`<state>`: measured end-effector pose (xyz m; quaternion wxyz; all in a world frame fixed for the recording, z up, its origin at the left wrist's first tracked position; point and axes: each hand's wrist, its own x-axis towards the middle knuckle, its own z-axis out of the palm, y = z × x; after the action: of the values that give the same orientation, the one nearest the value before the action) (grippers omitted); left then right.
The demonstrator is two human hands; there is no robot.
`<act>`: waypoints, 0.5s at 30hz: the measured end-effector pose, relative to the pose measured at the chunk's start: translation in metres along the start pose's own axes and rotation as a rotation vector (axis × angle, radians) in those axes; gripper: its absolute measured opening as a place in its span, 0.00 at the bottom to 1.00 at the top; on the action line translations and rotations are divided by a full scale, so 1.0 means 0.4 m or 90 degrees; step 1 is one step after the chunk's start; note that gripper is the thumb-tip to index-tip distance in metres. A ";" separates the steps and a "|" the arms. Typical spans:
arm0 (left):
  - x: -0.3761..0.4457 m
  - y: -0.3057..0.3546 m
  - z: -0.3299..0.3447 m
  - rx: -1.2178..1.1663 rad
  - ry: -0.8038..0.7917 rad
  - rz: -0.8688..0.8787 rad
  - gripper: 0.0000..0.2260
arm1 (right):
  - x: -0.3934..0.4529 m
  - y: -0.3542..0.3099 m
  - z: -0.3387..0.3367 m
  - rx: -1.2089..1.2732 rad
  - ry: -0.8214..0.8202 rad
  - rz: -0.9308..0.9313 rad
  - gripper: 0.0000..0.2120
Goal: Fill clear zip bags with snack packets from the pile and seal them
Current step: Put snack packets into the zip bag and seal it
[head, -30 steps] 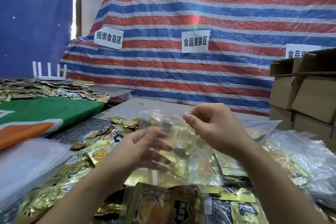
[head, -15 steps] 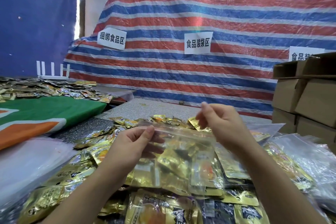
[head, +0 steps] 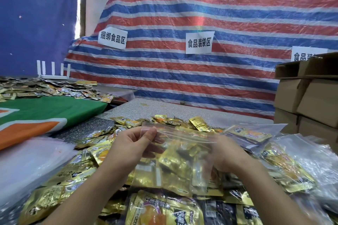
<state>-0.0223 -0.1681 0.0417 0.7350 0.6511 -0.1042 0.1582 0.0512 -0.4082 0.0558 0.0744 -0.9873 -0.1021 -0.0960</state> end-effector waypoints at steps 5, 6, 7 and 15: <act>-0.001 0.001 0.002 -0.006 0.001 -0.008 0.12 | 0.001 -0.001 0.030 -0.220 -0.101 -0.017 0.15; 0.000 0.001 0.002 -0.006 -0.001 -0.009 0.12 | 0.001 0.001 0.031 -0.221 -0.117 -0.015 0.16; 0.000 0.002 0.002 -0.006 -0.003 -0.010 0.12 | 0.002 0.005 0.032 -0.219 -0.129 -0.019 0.16; 0.000 0.003 0.001 -0.009 -0.006 -0.008 0.17 | 0.011 0.009 0.037 -0.130 -0.117 -0.041 0.19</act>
<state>-0.0228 -0.1685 0.0426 0.7399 0.6473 -0.1046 0.1503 0.0586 -0.4083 0.0419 -0.0390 -0.9906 -0.1300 -0.0173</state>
